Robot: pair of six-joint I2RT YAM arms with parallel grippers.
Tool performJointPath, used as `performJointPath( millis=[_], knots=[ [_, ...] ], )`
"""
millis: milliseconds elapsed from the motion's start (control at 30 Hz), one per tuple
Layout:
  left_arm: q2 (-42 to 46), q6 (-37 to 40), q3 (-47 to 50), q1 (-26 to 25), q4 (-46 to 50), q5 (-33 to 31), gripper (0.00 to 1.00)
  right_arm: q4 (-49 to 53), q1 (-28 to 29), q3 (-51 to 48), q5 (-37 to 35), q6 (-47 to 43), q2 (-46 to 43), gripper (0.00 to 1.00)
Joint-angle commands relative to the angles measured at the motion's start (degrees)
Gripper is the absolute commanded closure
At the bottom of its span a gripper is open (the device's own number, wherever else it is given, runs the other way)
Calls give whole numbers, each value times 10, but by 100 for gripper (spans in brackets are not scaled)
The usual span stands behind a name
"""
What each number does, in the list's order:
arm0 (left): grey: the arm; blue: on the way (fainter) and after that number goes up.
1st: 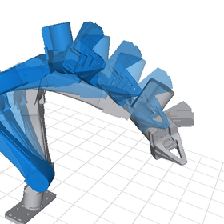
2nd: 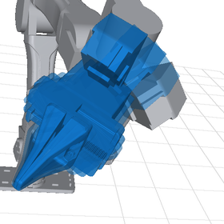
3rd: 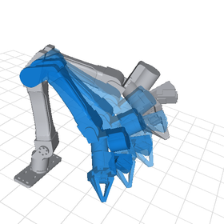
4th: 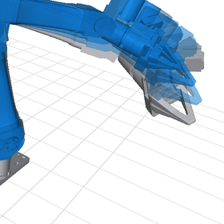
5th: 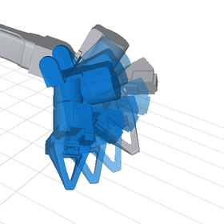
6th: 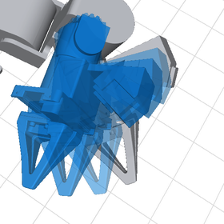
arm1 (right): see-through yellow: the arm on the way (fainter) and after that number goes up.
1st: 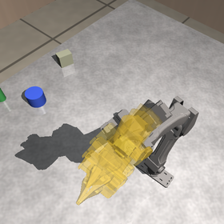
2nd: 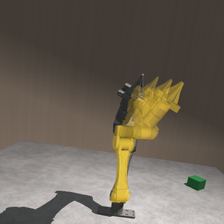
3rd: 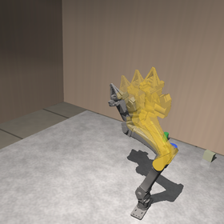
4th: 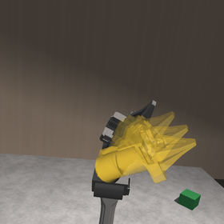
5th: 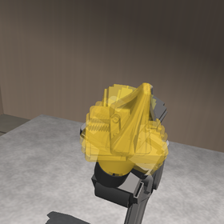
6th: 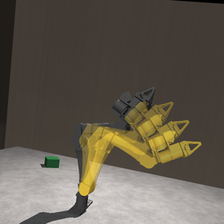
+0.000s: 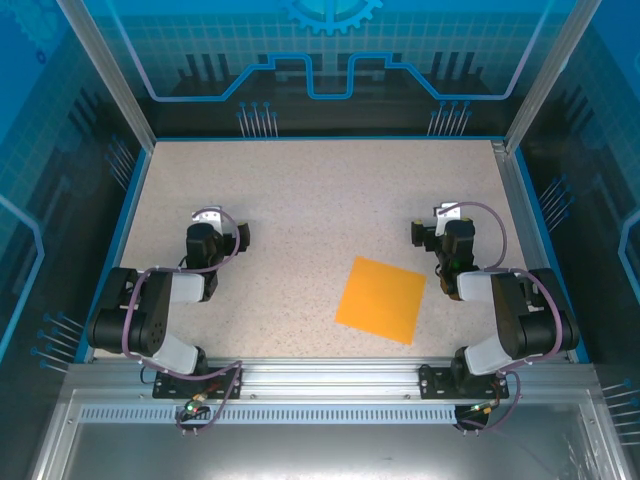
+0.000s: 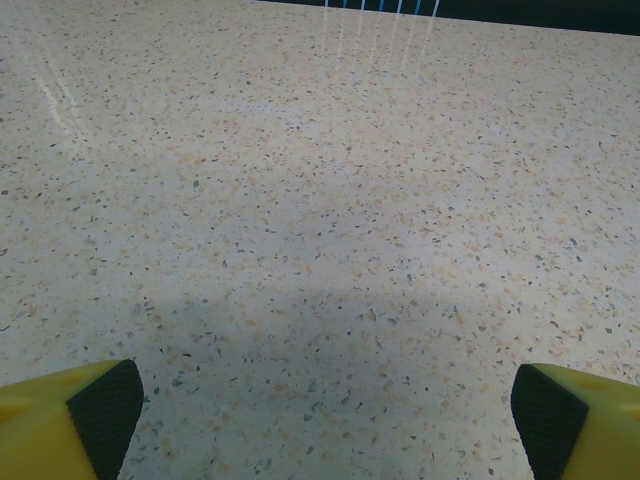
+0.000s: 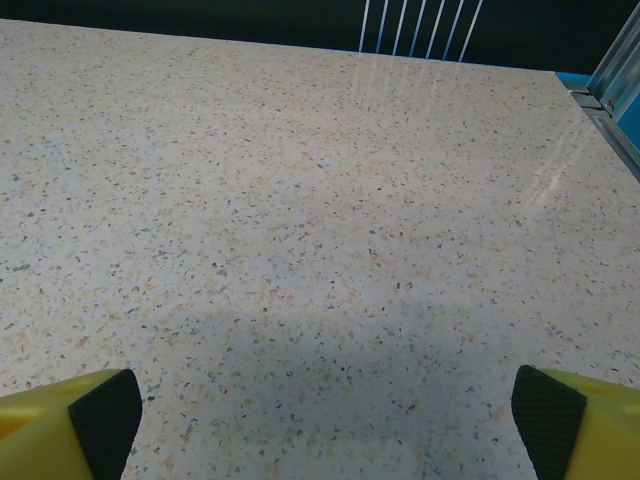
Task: Fold a paper plane with a square sheet of paper (pick it up from the middle)
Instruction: Move the square sheet of paper to the center of the table.
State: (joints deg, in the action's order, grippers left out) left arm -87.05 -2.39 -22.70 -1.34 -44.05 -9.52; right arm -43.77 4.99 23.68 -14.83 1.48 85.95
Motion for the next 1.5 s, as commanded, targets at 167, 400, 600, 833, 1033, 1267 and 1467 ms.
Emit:
performJointPath(
  millis=[167,400,600,833,1033,1267,1467],
  knots=[
    [2,14,-10,1,-12,11,1,-15,6,-2,-9,6,0,1],
    [2,14,-9,0,-12,11,1,-16,5,-2,-10,6,0,1],
    [3,14,-10,1,-12,11,1,-16,5,-2,-9,6,0,1],
    [3,14,-9,0,-12,11,1,-16,5,-2,-9,7,0,1],
    [3,14,-10,0,-11,11,1,-16,6,-2,-9,6,0,1],
    [3,14,-10,0,-12,11,1,-12,5,0,3,0,-3,1],
    [3,15,-10,0,-12,11,1,105,24,28,-28,-6,-77,1]
  ],
)
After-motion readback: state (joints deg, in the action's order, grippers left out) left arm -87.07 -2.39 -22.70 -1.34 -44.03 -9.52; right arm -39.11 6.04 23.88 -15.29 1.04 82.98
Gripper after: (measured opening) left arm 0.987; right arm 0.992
